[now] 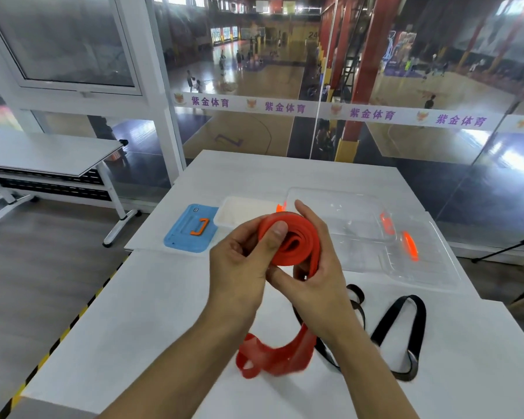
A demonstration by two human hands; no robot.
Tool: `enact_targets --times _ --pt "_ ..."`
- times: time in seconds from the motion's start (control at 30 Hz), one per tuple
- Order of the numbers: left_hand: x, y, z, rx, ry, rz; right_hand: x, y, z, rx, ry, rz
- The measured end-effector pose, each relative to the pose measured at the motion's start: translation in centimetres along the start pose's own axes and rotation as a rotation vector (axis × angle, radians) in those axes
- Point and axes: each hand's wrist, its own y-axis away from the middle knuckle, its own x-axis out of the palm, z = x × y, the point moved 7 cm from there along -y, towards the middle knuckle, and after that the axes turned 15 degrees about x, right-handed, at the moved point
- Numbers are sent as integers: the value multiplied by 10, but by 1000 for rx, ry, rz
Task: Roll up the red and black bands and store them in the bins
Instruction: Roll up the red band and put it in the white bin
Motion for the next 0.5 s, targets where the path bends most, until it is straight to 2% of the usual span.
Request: enact_targets --times 0.1,0.23,0.3,0.4,0.5 --pt "5 4 7 -54 20 4 -5 1 1 -4 10 -31" --pt "1 1 19 -166 2 97 -11 -5 3 4 151 42" --pt "-3 0 25 -263 -9 225 -17 -8 4 -6 275 122" --pt "-11 -5 23 -391 -39 514 -21 -10 7 11 488 323" --pt "-10 -9 13 -371 -223 747 -15 -11 12 29 612 476"
